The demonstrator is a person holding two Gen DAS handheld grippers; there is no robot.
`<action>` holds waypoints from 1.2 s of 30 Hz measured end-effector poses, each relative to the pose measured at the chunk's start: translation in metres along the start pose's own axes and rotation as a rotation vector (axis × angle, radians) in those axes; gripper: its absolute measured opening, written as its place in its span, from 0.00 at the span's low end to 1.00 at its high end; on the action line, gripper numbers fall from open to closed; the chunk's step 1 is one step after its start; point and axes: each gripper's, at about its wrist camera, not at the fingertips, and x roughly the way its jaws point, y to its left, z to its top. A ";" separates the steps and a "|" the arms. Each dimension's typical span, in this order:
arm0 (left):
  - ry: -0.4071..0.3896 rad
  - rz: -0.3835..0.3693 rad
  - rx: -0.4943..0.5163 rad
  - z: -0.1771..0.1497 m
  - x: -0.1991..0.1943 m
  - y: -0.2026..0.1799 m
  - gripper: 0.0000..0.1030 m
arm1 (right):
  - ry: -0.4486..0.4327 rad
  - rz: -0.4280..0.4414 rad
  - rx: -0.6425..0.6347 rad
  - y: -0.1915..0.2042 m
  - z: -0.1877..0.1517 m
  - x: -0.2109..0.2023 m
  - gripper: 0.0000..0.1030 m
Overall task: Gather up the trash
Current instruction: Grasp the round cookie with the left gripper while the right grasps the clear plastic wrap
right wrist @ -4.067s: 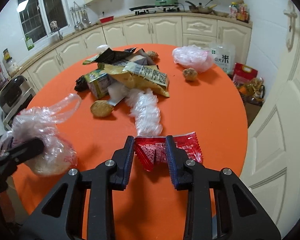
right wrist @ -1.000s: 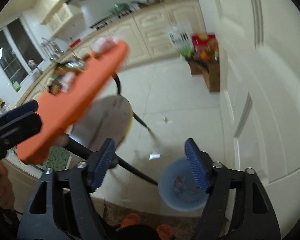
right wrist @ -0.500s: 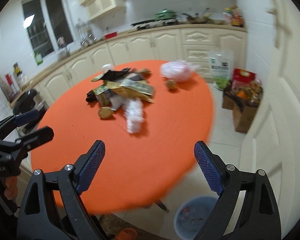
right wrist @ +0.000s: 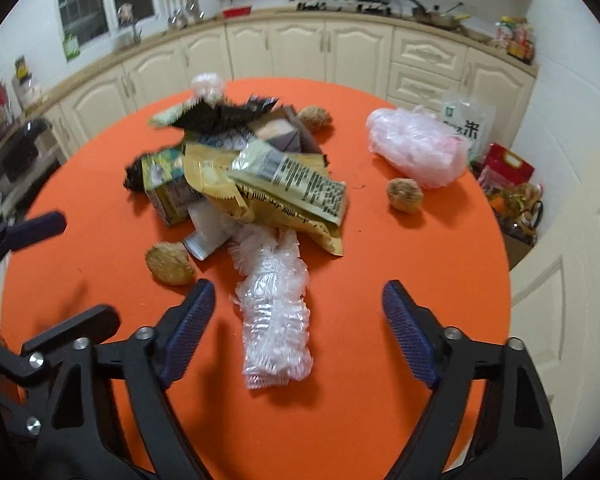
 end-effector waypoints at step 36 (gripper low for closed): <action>-0.014 -0.081 -0.011 -0.018 -0.049 -0.012 0.36 | -0.223 0.154 0.075 0.010 -0.048 -0.115 0.18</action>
